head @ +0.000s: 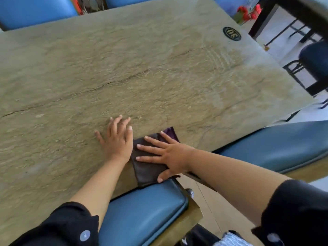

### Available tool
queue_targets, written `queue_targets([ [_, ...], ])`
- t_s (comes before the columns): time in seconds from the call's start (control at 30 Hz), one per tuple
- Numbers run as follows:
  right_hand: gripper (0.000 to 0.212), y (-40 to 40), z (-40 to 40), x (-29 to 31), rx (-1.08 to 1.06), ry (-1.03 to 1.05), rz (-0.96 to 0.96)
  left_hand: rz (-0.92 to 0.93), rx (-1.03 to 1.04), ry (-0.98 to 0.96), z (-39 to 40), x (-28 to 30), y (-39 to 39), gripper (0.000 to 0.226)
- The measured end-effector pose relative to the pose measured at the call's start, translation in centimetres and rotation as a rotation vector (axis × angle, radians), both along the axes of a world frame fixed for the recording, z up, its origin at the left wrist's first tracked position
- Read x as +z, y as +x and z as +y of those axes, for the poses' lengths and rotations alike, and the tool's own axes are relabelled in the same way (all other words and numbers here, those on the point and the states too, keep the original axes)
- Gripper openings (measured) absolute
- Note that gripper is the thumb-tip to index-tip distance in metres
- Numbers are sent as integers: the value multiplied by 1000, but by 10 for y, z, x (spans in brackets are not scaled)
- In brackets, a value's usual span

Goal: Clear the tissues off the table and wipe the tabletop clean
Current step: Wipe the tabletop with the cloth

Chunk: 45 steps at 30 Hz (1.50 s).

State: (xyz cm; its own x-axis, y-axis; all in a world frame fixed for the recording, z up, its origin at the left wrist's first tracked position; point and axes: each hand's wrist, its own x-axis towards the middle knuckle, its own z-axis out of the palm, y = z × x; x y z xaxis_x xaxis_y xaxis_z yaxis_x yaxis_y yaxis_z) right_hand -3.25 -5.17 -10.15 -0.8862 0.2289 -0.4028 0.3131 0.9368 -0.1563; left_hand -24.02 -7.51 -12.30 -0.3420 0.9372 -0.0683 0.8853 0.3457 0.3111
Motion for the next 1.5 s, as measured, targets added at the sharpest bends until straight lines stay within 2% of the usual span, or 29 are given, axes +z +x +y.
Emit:
queue_targets([
  [0.1, 86, 34, 43, 3, -26, 48, -44, 52, -5, -4, 1, 2, 6, 59],
  [0.23, 89, 59, 76, 3, -491, 42, -54, 118, -113, 26, 5, -3, 19, 65],
  [0.3, 87, 44, 72, 3, -615, 29, -35, 105, -103, 49, 14, -4, 30, 66],
  [0.37, 88, 30, 56, 2, -545, 20, -23, 71, -28, 24, 26, -3, 40, 57],
  [0.5, 96, 44, 48, 4, -128, -19, -69, 2, 78, -23, 44, -2, 62, 52],
  [0.57, 101, 60, 70, 7, -90, -28, -109, -20, 81, -8, 48, -3, 75, 53],
  [0.6, 102, 68, 81, 8, -147, -29, -116, -21, 60, 1, 49, -4, 81, 54],
  [0.7, 108, 82, 102, 7, -451, -52, -52, -12, -108, 113, 47, -1, 96, 57],
  [0.77, 115, 80, 103, 7, -559, -144, 57, 14, -294, 193, 48, 2, 104, 59],
  [0.87, 114, 93, 113, 17, -726, -292, 236, 35, -536, 164, 54, 7, 119, 63],
  [0.97, 95, 127, 128, 25, -952, -141, 150, 143, -646, 16, 65, 6, 136, 69],
  [1.1, 71, 154, 132, 20, -1254, -88, -13, 296, -609, -103, 85, 4, 166, 75],
  [1.27, 62, 165, 141, 17, -1280, -184, -24, 295, -625, -104, 101, 1, 178, 75],
  [1.43, 67, 173, 148, 21, -1260, -235, -22, 218, -1019, -12, 40, 2, 151, 69],
  [1.5, 71, 174, 151, 21, -1236, -250, -50, 206, -1105, -15, 25, 3, 136, 69],
])
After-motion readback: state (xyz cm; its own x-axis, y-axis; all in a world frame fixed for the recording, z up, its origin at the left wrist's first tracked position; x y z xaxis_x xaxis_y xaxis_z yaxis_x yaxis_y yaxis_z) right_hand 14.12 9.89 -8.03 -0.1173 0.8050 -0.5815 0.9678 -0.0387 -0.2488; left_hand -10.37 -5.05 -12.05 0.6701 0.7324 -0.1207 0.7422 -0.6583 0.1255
